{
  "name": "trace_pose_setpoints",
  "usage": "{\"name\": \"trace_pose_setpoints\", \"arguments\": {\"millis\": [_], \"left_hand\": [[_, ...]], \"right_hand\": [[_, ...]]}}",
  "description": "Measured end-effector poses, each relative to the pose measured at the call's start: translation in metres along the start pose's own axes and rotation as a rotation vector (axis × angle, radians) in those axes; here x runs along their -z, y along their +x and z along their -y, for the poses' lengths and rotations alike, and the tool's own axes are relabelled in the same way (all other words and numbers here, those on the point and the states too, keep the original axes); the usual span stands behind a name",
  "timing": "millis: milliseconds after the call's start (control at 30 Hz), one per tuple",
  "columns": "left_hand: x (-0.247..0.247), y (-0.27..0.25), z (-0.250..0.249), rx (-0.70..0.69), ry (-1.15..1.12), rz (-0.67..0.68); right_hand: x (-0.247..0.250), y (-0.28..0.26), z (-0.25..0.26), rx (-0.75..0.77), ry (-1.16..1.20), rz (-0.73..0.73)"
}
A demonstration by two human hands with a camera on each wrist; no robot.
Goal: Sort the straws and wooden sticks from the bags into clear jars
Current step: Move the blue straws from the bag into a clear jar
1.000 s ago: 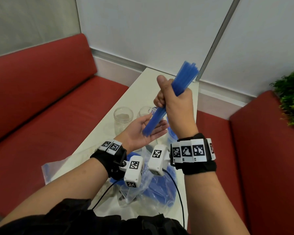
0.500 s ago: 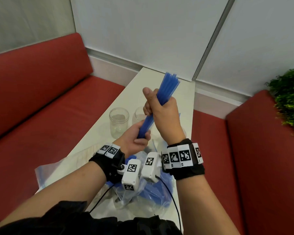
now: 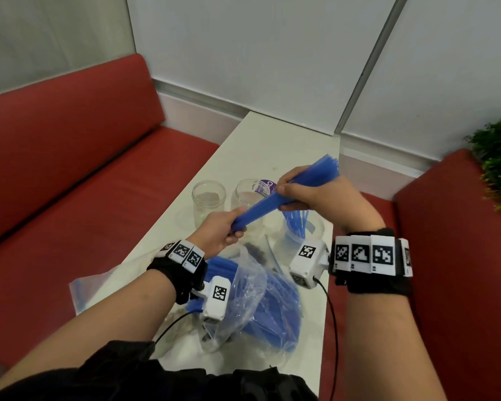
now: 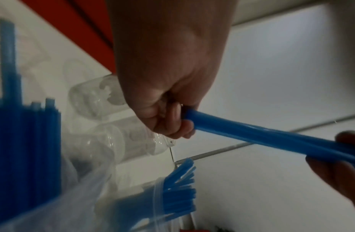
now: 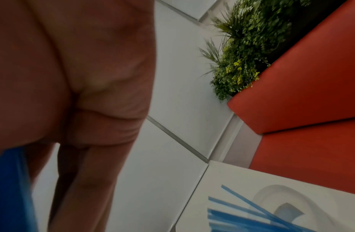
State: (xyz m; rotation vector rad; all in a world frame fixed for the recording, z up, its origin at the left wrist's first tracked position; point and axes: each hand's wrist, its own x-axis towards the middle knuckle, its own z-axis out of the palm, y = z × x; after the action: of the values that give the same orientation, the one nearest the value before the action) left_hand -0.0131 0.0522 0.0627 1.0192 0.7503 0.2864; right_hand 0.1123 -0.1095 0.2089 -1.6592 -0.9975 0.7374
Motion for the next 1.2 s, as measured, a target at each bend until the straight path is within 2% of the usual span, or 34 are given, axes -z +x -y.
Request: {"name": "trace_pose_setpoints", "arguments": {"millis": [67,133,233,300,400,500,600,700,800,967,1033,1133,1200], "left_hand": [[0.006,0.002,0.001,-0.025,0.177,-0.063],[0.012,0.002,0.001,-0.07,0.46,-0.09],[0.016,0.0,-0.002,-0.102,1.163,-0.045],[0.014,-0.004,-0.001,-0.123,1.516,0.023],[0.013,-0.001,0.01,-0.095,1.772,0.176],[0.013,0.002,0.028,0.008,1.876,0.335],[0.017,0.002,0.046,-0.06,1.949,0.32],[0.021,0.001,0.054,-0.11,1.937,0.294],[0.021,-0.002,0.052,-0.126,1.949,0.287],[0.011,-0.003,0.042,-0.139,2.049,0.253],[0.009,-0.005,0.038,-0.145,2.108,0.242],[0.005,-0.011,0.032,-0.126,2.153,0.22],[0.002,-0.014,0.028,-0.11,2.163,0.213]], "right_hand": [[0.015,0.003,-0.001,0.049,0.012,-0.119],[0.029,0.007,-0.004,0.096,0.004,-0.298],[0.044,0.009,-0.019,0.083,-0.145,-0.541],[0.047,0.011,-0.036,0.001,-0.278,-0.583],[0.037,0.018,-0.068,-0.166,-0.368,-0.551],[0.018,0.024,-0.098,-0.276,-0.342,-0.507],[0.006,0.025,-0.12,-0.32,-0.337,-0.431],[0.002,0.024,-0.128,-0.343,-0.305,-0.414],[0.003,0.024,-0.128,-0.292,-0.349,-0.428],[-0.015,0.024,-0.128,-0.091,-0.486,-0.607],[-0.028,0.025,-0.135,-0.062,-0.55,-0.597],[-0.038,0.025,-0.155,-0.272,-0.643,-0.422],[-0.04,0.025,-0.163,-0.316,-0.614,-0.416]]}}
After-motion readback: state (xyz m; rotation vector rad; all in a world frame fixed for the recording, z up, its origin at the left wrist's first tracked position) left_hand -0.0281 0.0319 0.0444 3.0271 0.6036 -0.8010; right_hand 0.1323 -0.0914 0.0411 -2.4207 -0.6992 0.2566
